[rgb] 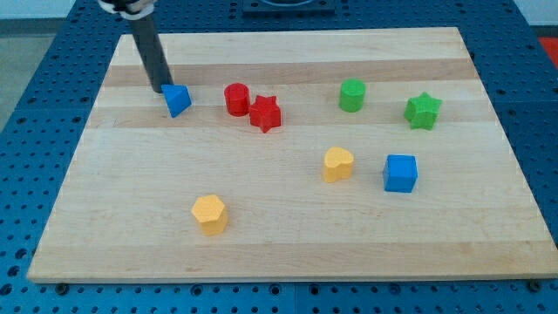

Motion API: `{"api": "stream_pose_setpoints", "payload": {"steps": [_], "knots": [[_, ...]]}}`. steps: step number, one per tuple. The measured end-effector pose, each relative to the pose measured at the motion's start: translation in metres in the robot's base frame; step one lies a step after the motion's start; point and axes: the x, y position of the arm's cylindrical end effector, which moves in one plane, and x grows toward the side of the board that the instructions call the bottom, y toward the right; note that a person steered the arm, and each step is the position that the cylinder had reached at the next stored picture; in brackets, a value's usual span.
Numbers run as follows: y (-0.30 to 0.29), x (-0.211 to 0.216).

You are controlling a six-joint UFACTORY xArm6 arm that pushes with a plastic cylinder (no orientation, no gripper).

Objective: Push the blue triangle towards the blue cube

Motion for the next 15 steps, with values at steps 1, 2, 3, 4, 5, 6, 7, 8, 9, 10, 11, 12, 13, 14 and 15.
{"api": "stream_pose_setpoints", "payload": {"steps": [1, 2, 3, 4, 5, 6, 7, 8, 9, 10, 11, 12, 13, 14, 15], "knots": [[-0.006, 0.001], [0.0, 0.005], [0.016, 0.006], [0.036, 0.014], [0.04, 0.045], [0.038, 0.078], [0.038, 0.099], [0.038, 0.101], [0.037, 0.101], [0.038, 0.099], [0.072, 0.103], [0.123, 0.119], [0.169, 0.138], [0.208, 0.16], [0.228, 0.173]]}}
